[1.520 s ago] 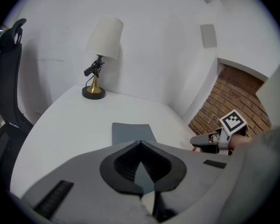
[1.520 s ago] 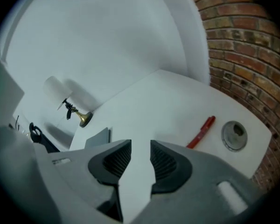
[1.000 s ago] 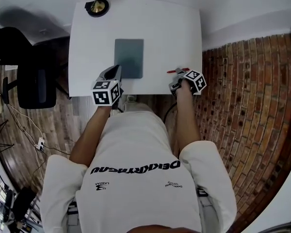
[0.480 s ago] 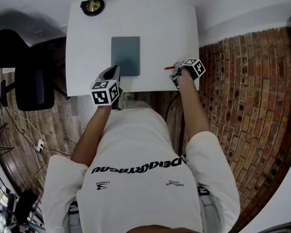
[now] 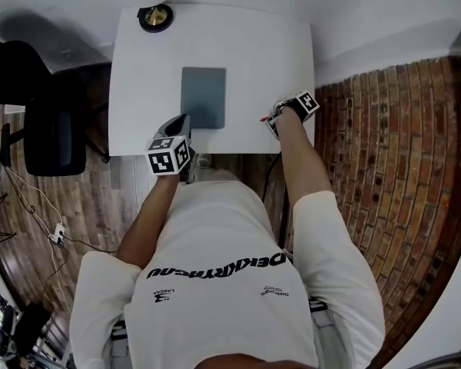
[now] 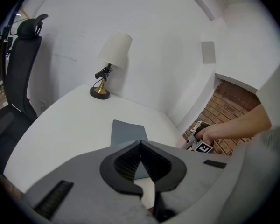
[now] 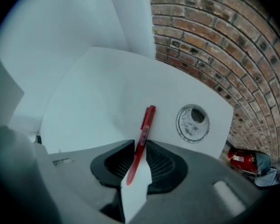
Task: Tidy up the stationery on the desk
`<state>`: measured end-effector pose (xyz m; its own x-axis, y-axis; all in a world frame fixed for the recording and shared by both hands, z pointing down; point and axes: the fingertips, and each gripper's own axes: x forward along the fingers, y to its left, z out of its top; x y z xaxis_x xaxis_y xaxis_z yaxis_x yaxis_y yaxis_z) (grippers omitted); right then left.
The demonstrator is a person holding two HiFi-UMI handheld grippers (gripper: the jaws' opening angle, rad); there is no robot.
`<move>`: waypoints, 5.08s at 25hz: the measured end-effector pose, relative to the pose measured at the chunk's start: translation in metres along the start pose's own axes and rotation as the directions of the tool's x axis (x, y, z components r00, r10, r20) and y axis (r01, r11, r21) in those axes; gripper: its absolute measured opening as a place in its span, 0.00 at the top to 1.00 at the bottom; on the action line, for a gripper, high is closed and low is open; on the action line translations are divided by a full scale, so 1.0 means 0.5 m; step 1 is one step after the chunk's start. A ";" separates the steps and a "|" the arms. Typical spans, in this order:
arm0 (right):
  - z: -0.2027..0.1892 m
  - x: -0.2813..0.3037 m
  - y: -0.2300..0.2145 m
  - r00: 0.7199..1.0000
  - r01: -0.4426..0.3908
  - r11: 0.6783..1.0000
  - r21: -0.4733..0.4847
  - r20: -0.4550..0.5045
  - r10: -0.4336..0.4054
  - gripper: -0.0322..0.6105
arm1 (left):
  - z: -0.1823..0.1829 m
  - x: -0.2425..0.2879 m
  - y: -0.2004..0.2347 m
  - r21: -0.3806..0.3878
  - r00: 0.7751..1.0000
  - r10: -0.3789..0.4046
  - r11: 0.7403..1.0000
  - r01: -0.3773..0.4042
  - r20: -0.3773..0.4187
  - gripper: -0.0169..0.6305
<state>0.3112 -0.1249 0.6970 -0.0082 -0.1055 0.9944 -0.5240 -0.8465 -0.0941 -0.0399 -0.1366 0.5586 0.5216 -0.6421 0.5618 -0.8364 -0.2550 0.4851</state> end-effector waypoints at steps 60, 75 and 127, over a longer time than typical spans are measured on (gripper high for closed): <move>-0.256 -0.028 0.335 0.892 -0.314 0.471 -0.824 -0.087 0.443 0.88 | 0.023 -0.067 -0.011 0.217 0.996 0.025 0.975 -0.043 0.087 0.98; -0.263 0.016 0.327 0.931 -0.287 0.564 -0.774 -0.087 0.354 0.88 | 0.013 -0.068 0.012 0.200 0.996 0.050 0.978 -0.064 0.074 0.98; -0.377 -0.390 0.223 0.483 -0.203 0.262 -0.944 0.136 0.865 0.96 | 0.019 -0.156 -0.097 0.315 0.975 -0.111 0.948 0.046 0.194 0.98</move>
<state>0.0939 -0.1003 0.5016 -0.3415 -0.8542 0.3921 -0.9390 0.2924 -0.1809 -0.0414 -0.0813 0.4847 0.5690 -0.7376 0.3637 -0.8221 -0.4988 0.2746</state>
